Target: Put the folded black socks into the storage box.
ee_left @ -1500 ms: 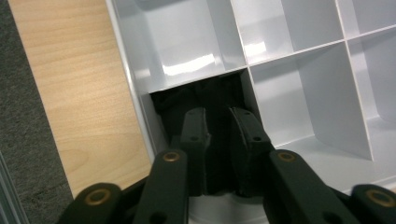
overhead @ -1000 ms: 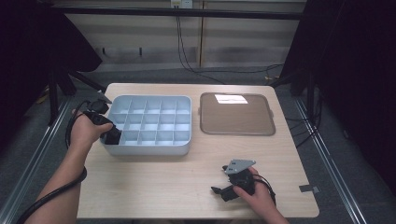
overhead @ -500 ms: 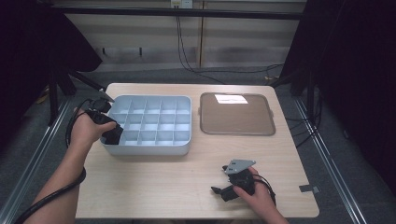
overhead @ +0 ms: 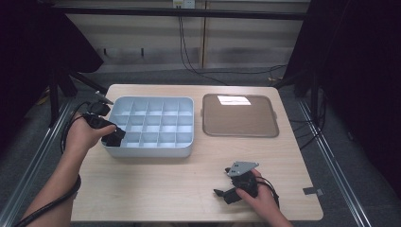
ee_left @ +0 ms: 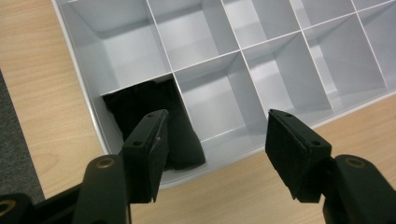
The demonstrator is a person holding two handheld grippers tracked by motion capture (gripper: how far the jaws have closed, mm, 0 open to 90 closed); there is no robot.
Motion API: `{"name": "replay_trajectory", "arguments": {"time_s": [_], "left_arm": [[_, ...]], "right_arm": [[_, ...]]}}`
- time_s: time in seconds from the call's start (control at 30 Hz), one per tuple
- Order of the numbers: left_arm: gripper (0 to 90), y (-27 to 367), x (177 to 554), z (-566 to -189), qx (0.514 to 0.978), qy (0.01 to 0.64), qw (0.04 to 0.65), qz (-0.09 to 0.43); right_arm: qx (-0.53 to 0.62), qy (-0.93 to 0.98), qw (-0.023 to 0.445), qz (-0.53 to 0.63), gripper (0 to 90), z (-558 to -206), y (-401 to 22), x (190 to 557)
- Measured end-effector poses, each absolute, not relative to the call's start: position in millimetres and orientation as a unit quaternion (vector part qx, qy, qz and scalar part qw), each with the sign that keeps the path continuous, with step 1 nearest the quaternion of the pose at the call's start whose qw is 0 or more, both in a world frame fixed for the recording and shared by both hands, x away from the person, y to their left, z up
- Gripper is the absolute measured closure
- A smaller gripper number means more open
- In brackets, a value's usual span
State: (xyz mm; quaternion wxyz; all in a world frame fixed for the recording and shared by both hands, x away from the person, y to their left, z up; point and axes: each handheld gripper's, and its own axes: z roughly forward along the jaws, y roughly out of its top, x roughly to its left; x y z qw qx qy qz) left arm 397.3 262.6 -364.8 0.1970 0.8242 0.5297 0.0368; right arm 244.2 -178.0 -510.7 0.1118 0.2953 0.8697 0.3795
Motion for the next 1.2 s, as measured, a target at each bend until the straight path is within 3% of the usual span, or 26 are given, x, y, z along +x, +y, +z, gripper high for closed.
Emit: {"name": "replay_trajectory", "arguments": {"time_s": [1.2], "left_arm": [[33.1, 216, 366, -379, 0.856, 0.457, 0.24, -0.001]], "right_arm": [[0.296, 0.87, 0.111, 0.378, 11.5, -511, -178, 244]]}}
